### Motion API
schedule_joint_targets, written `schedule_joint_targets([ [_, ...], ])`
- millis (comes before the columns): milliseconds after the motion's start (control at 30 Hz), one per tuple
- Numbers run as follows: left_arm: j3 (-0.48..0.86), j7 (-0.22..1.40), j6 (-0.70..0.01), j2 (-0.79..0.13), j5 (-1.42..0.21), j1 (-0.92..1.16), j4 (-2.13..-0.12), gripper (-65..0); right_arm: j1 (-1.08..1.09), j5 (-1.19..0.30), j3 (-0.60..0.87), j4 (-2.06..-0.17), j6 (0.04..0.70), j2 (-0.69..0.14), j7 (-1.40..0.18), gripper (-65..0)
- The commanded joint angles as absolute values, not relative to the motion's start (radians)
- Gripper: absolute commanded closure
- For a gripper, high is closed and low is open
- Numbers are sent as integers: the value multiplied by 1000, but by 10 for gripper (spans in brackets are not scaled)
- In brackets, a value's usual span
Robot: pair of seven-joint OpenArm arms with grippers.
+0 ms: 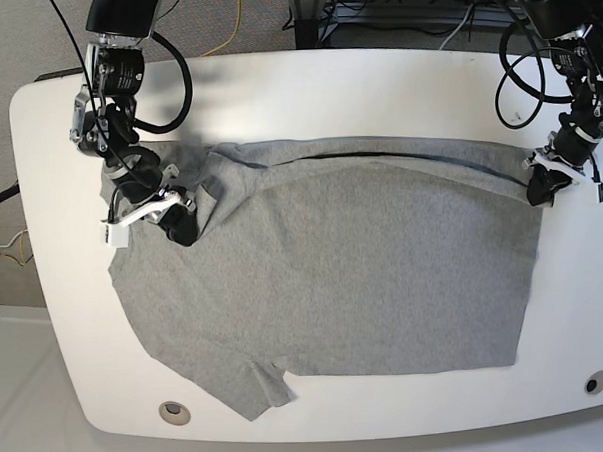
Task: Fold the T-shirt properly
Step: 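Lay the lifted edge back over the shirt body with both grippers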
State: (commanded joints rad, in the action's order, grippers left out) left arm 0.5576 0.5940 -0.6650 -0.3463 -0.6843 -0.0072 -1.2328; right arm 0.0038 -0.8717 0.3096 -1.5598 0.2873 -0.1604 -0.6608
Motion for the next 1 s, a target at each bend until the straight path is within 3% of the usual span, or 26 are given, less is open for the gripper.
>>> schedule_joint_targets([
  [433, 549, 592, -660, -370, -683, -77, -1206, 0, 166, -837, 305, -1384, 292, -173, -651, 0],
  [1000, 468, 537, -632, -393, -667, -57, -1221, 0, 227, -821, 278, -1311, 303, -194, -642, 0],
])
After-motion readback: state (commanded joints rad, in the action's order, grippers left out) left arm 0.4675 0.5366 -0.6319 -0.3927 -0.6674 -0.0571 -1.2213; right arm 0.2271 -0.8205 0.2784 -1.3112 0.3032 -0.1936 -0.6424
